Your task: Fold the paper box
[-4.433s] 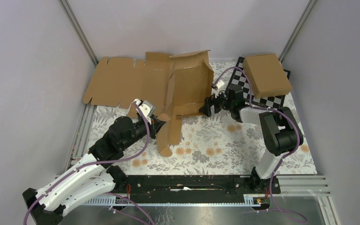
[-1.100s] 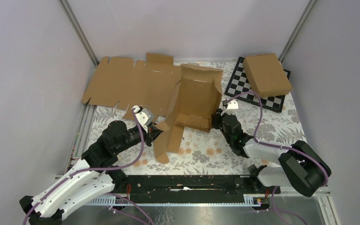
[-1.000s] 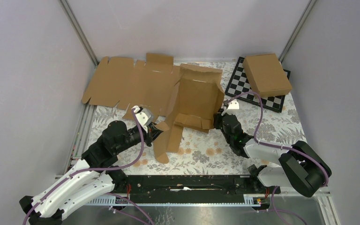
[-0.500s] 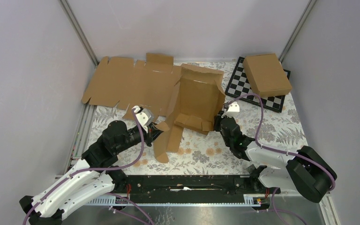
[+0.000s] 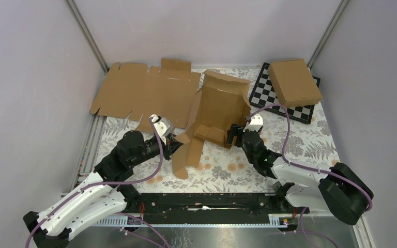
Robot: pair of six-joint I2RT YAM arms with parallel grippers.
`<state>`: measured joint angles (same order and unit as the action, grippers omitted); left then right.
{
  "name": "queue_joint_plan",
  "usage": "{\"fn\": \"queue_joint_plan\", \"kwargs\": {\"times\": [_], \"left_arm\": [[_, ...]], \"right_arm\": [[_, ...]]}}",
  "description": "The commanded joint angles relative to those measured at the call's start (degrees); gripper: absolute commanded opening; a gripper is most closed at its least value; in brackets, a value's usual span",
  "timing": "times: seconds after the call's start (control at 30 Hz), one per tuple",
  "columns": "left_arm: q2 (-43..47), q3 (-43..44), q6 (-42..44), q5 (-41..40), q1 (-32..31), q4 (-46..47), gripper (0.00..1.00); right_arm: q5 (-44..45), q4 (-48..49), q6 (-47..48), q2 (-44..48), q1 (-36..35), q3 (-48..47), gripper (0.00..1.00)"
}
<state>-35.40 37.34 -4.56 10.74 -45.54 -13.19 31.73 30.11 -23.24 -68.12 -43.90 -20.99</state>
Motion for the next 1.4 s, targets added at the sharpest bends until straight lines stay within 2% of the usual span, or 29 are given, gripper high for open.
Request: {"fn": "queue_joint_plan", "kwargs": {"times": [0.0,0.17,0.4,0.6,0.83,1.13,1.37], "left_arm": [[0.3,-0.2,-0.3,-0.8,-0.1,2.0,0.00],[0.8,-0.4,0.4,0.0,-0.1,1.9,0.00],[0.1,0.2,0.0,2.1,-0.1,1.6,0.00],[0.4,0.2,0.5,2.3,-0.1,1.4,0.00],[0.2,0.0,0.7,3.3,-0.1,2.1,0.00],[0.0,0.1,0.4,3.8,-0.1,2.5,0.00],[0.2,0.3,0.6,3.5,-0.1,1.9,0.00]], "right_arm": [[-4.0,-1.6,1.7,4.6,-0.4,0.2,0.91],[-5.5,-5.6,1.7,7.0,-0.4,0.3,0.99],[-15.0,-12.8,3.5,8.8,1.3,-1.3,1.00],[-29.4,-15.5,3.1,8.8,8.7,-1.7,1.00],[-34.9,-16.7,5.1,4.8,8.8,-3.2,1.00],[-37.0,-16.3,6.8,0.9,8.8,-6.3,1.00],[-31.5,-19.7,9.9,-2.0,8.8,-8.8,1.00]]}}
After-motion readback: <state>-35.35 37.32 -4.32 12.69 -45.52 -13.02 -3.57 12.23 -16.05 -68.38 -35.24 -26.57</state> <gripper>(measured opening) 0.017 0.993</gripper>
